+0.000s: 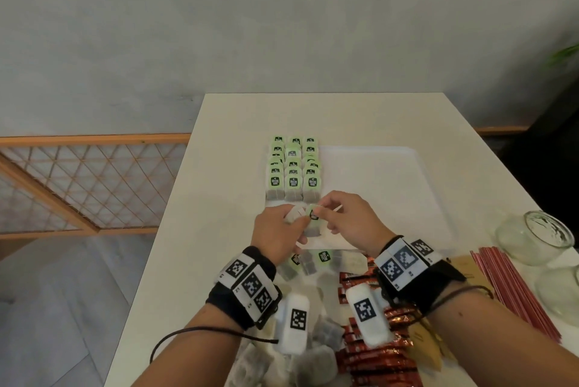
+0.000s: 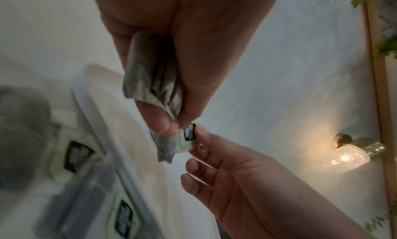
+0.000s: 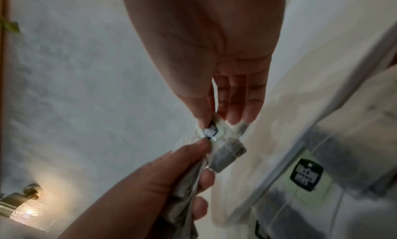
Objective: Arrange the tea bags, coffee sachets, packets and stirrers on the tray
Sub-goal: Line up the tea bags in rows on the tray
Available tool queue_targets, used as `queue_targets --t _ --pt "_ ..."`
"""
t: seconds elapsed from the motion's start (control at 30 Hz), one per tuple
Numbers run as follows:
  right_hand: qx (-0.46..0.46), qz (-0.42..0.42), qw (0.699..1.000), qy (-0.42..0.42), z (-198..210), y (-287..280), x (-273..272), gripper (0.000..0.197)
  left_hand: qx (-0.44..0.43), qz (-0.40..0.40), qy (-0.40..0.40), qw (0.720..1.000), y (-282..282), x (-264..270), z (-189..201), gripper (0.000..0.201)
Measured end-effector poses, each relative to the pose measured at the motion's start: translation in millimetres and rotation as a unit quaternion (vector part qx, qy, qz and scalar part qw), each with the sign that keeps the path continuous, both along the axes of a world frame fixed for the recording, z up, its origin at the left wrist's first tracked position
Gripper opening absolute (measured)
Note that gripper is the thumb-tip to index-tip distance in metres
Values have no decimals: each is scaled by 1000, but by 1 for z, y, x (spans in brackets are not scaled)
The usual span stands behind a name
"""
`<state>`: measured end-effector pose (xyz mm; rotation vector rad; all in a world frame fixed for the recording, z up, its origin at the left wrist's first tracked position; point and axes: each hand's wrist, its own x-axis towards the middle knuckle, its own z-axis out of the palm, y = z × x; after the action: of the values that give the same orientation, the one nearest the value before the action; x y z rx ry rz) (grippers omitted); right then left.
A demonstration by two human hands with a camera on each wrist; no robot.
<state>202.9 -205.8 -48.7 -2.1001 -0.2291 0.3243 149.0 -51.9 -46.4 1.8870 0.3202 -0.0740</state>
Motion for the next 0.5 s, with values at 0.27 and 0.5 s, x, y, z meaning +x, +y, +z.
queue_targets --t 0.27,0.5 --pt "-17 19 1000 13 -28 47 29 3 -123 101 40 986 70 11 -8 19" --pt "-29 3 998 -62 -33 82 55 9 -143 105 62 982 98 18 -14 18"
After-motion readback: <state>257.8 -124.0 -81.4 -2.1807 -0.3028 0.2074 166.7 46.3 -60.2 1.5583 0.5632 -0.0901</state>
